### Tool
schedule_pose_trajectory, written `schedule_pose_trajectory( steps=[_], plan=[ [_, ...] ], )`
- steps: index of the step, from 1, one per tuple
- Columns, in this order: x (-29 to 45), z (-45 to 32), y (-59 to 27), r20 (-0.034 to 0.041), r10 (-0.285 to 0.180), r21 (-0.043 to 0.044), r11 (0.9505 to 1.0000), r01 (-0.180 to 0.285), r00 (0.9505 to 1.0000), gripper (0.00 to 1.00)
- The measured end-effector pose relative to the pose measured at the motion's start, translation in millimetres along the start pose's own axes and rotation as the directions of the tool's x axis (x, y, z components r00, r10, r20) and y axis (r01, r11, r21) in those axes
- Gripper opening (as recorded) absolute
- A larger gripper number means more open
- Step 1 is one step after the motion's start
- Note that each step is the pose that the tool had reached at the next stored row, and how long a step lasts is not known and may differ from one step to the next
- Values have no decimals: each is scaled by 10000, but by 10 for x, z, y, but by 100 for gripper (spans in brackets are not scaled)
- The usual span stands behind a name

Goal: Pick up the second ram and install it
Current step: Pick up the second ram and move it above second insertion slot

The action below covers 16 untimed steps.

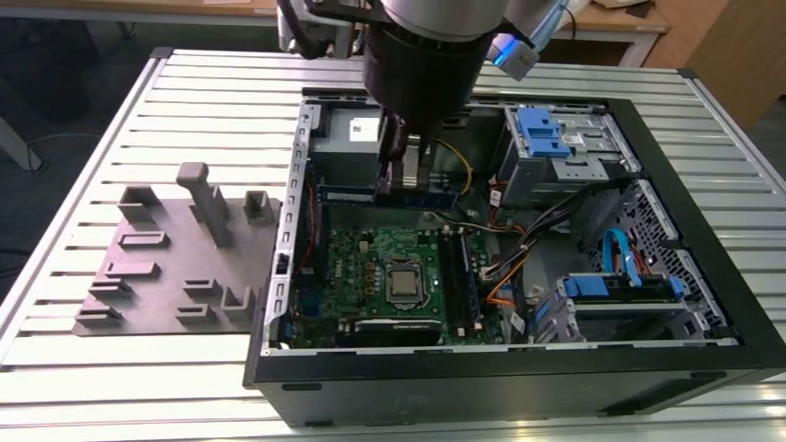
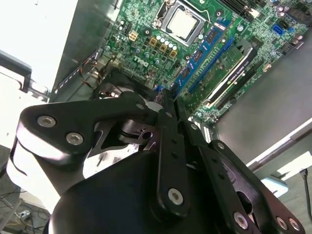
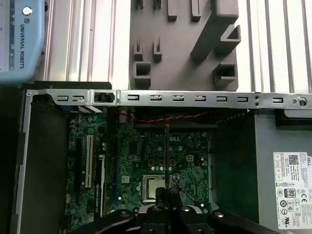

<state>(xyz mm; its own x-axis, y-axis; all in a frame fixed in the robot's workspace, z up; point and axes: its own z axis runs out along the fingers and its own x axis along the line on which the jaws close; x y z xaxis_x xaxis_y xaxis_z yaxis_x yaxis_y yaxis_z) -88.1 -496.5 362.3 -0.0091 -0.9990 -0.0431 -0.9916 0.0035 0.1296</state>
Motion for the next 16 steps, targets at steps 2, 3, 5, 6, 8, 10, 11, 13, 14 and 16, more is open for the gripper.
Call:
schedule_pose_trajectory(
  steps=[2, 3, 5, 6, 8, 10, 11, 13, 14, 16],
  plan=[
    [2, 37, -10, 3, 11, 1, 10000, -11, 10000, 14],
    [2, 54, -15, 3, 16, 1, 10000, -16, 10000, 14],
    [4, 90, -25, 5, 23, 1, 10000, -23, 10000, 14],
    [5, 107, -31, 5, 27, 1, 10000, -27, 10000, 14],
    [6, 143, -45, 7, 33, 2, 10000, -33, 10000, 14],
    [8, 177, -62, 6, 40, 2, 10000, -40, 10000, 14],
    [8, 194, -72, 6, 41, 2, 10000, -41, 10000, 14],
    [10, 228, -93, 8, 46, 2, 10000, -46, 10000, 14],
    [10, 244, -104, 8, 47, 3, 10000, -47, 10000, 14],
    [12, 278, -136, 8, 48, 2, 10000, -48, 10000, 14]
  ],
)
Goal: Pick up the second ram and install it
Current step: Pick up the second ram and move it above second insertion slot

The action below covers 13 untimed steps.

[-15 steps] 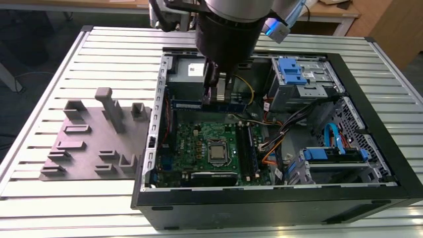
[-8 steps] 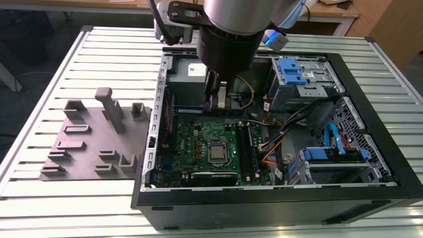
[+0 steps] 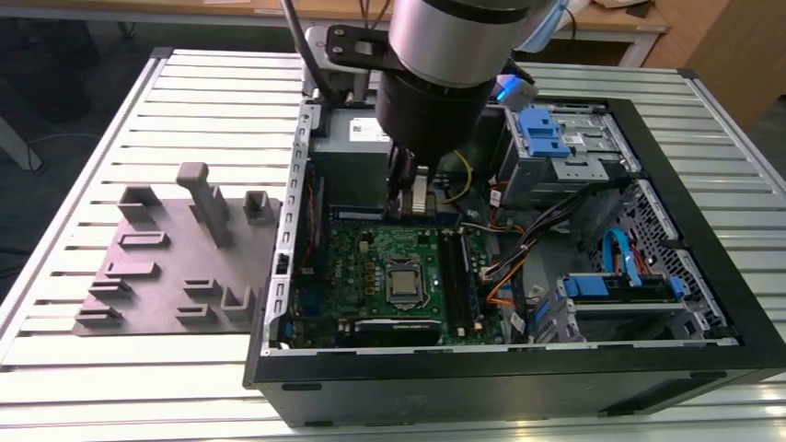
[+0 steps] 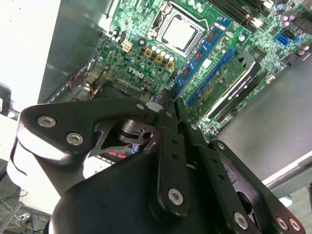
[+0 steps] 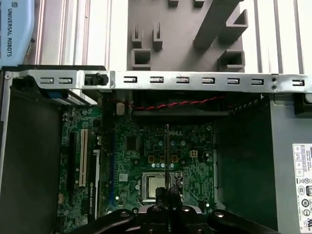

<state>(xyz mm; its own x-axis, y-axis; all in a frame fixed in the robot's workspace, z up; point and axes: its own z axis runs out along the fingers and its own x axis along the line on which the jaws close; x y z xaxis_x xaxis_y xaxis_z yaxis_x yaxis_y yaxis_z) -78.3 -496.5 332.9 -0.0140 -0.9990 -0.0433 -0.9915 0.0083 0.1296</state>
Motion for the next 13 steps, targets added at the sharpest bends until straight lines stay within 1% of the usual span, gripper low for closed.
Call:
schedule_pose_trajectory(
  steps=[7, 13],
  plan=[
    [4, 114, -142, 0, 0, 0, 10000, 0, 10000, 14],
    [18, 218, -183, 0, 0, 0, 10000, 0, 10000, 14]
  ],
)
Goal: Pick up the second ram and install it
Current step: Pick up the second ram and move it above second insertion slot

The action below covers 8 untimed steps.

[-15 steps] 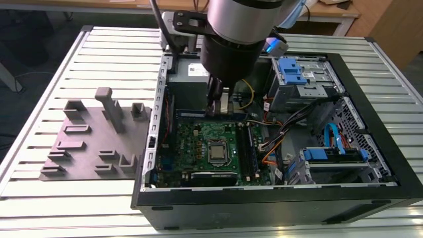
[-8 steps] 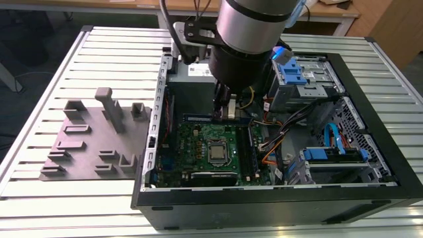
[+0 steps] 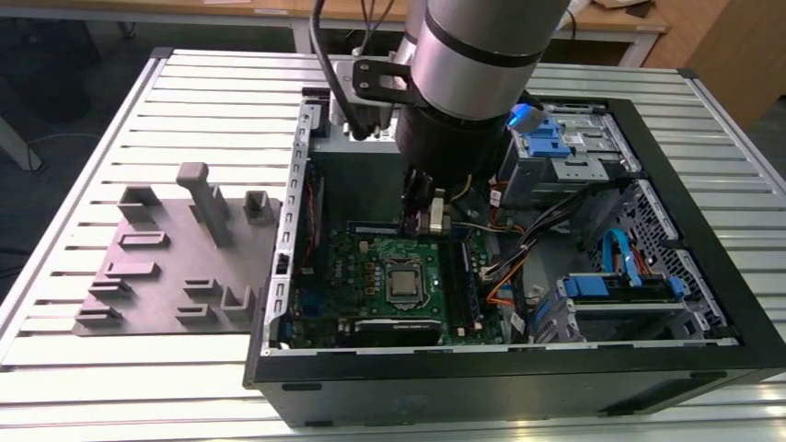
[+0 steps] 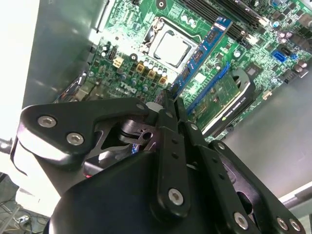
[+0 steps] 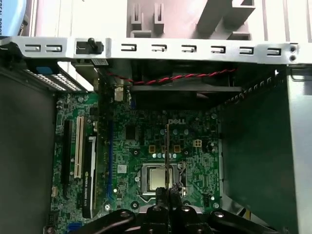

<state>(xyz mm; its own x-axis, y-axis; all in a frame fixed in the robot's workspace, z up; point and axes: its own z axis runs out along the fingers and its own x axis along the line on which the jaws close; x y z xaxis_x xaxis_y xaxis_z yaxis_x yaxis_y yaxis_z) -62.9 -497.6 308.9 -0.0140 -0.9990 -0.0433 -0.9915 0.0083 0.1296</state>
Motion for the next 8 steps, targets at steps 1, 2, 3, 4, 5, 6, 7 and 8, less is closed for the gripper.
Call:
schedule_pose_trajectory(
  steps=[1, 2, 3, 4, 5, 6, 7, 8],
  plan=[
    [4, 18, -5, 0, 0, 0, 10000, 0, 10000, 14],
    [7, 35, -10, -1, 0, 0, 10000, 0, 10000, 14],
    [9, 52, -15, -1, 0, 0, 10000, 0, 10000, 14],
    [10, 70, -20, 0, 0, 0, 10000, 0, 10000, 14],
    [11, 88, -25, 1, 0, 0, 10000, 0, 10000, 14],
    [12, 106, -30, 0, 1, 0, 10000, -1, 10000, 14],
    [13, 123, -35, -1, 0, 0, 10000, 0, 10000, 14],
    [14, 141, -41, -1, 0, 0, 10000, 0, 10000, 14]
  ],
)
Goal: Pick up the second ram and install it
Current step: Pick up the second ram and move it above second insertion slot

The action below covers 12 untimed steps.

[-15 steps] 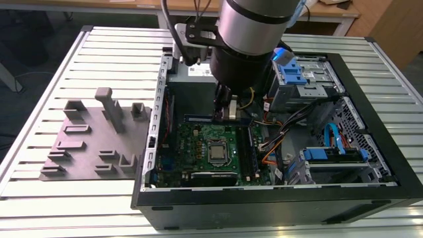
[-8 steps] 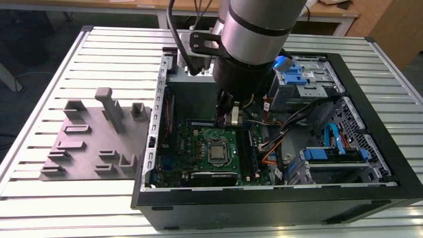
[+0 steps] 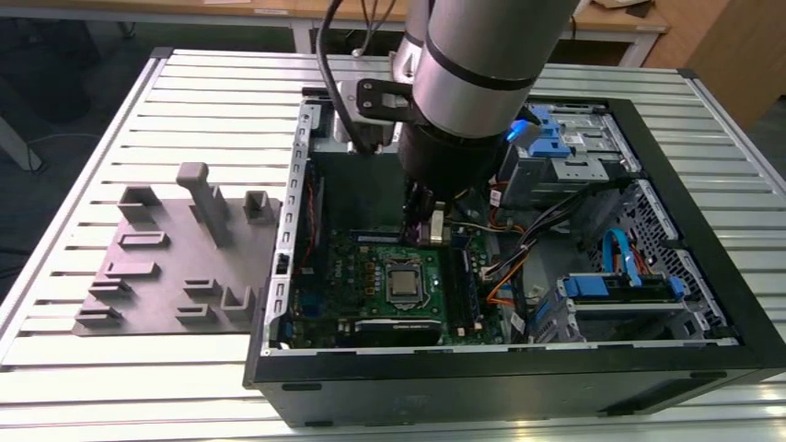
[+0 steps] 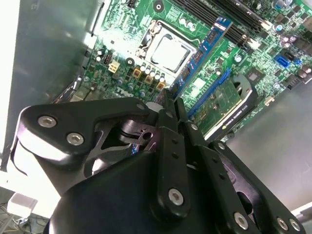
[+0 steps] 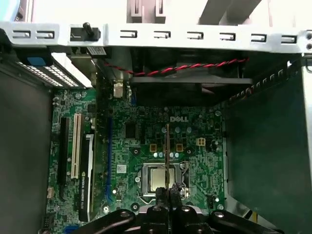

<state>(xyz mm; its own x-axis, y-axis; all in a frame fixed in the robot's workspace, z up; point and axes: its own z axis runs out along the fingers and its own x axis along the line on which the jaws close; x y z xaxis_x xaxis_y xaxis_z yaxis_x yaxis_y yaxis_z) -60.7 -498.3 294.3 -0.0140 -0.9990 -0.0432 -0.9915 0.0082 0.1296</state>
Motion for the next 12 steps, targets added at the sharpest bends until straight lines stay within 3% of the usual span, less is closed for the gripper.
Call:
schedule_pose_trajectory(
  steps=[9, 12],
  plan=[
    [6, 155, -65, 1, 0, 0, 10000, 0, 10000, 14],
    [7, 159, -67, -1, 2, -1, 10000, -2, 10000, 14]
  ],
)
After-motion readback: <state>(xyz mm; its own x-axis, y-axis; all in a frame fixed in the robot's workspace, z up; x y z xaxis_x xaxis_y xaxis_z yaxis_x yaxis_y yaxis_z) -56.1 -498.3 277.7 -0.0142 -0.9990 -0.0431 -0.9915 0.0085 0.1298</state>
